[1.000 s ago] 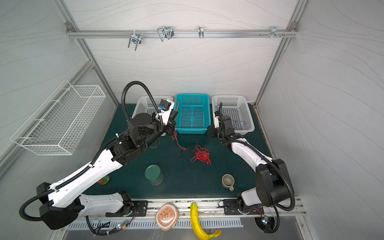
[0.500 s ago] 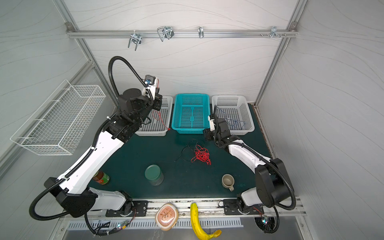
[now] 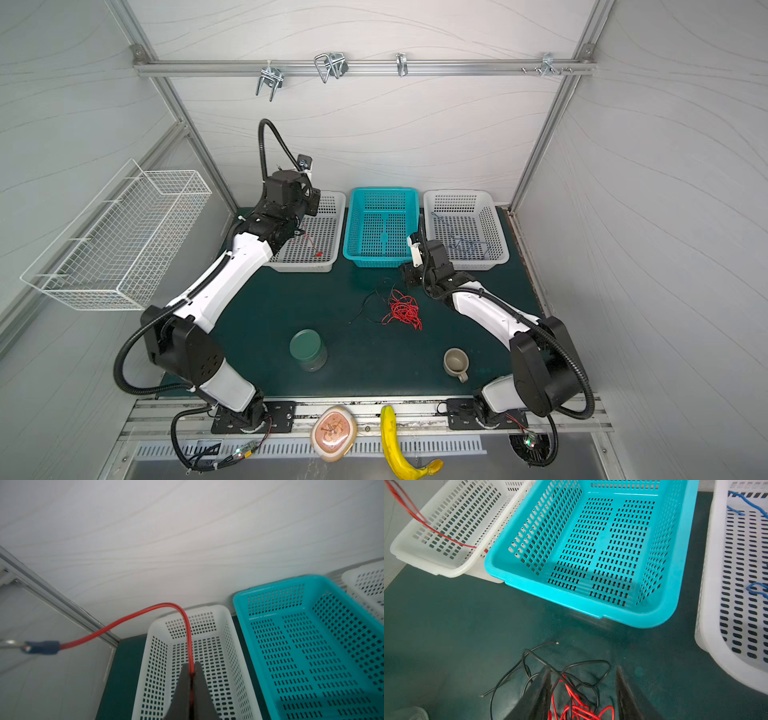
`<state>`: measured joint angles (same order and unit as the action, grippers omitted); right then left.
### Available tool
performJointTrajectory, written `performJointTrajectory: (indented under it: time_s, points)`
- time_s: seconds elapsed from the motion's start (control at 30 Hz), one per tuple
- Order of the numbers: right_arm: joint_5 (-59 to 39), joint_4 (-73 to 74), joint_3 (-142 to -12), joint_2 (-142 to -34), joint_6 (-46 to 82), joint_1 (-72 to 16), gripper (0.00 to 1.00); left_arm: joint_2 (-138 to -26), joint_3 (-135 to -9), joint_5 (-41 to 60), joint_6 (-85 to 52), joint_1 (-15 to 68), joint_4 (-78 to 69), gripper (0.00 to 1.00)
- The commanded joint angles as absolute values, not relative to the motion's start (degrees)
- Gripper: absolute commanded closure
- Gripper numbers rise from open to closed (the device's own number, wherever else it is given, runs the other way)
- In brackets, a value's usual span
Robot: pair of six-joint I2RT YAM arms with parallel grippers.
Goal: Untangle the cables
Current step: 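Carry the red wire to the white basket farthest from the right arm and release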
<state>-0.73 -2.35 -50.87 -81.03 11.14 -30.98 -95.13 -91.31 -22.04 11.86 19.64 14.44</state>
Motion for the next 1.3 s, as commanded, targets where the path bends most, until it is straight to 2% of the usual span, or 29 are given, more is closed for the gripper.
performJointTrajectory:
  time_s: [0.0, 0.3, 0.43, 0.53, 0.6, 0.67, 0.77, 1.0, 1.27]
  points:
    - [-0.72, -4.03, -51.41, -80.07, 11.42, -32.14, 0.49, -99.16, -91.82, -21.33, 6.1, 18.66, 18.52, 1.0]
    - [-0.74, -4.78, -51.92, -80.97, 11.69, -33.68, 0.49, -110.7, -98.24, -19.29, -5.58, 16.96, 34.29, 1.0]
    - [-0.74, -5.48, -52.7, -81.3, 11.31, -34.19, 0.48, -113.9, -100.63, -18.51, -7.44, 16.73, 38.16, 0.93]
    - [-0.79, -5.88, -53.1, -81.44, 10.91, -34.41, 0.48, -114.67, -100.51, -16.99, -7.38, 16.7, 38.83, 0.81]
    - [-0.97, -6.15, -53.13, -81.44, 10.8, -34.48, 0.48, -114.56, -100.24, -16.5, -7.38, 16.7, 38.94, 0.66]
    - [-0.86, -6.43, -53.14, -81.39, 10.75, -34.5, 0.48, -114.14, -99.94, -16.44, -7.38, 16.7, 39.09, 0.55]
    - [-0.65, -7.23, -53.3, -81.13, 10.46, -34.52, 0.47, -112.98, -99.22, -15.71, -7.31, 16.74, 38.93, 0.47]
    - [0.74, -13.4, -56.04, -80.77, 10.81, -34.46, 0.47, -107.71, -95.09, -10.07, -7.08, 17.63, 37.27, 0.4]
    - [1.83, -18.38, -56.24, -80.13, 10.65, -34.51, 0.47, -99.4, -85.94, -8.08, -3.69, 25.12, 31.14, 0.38]
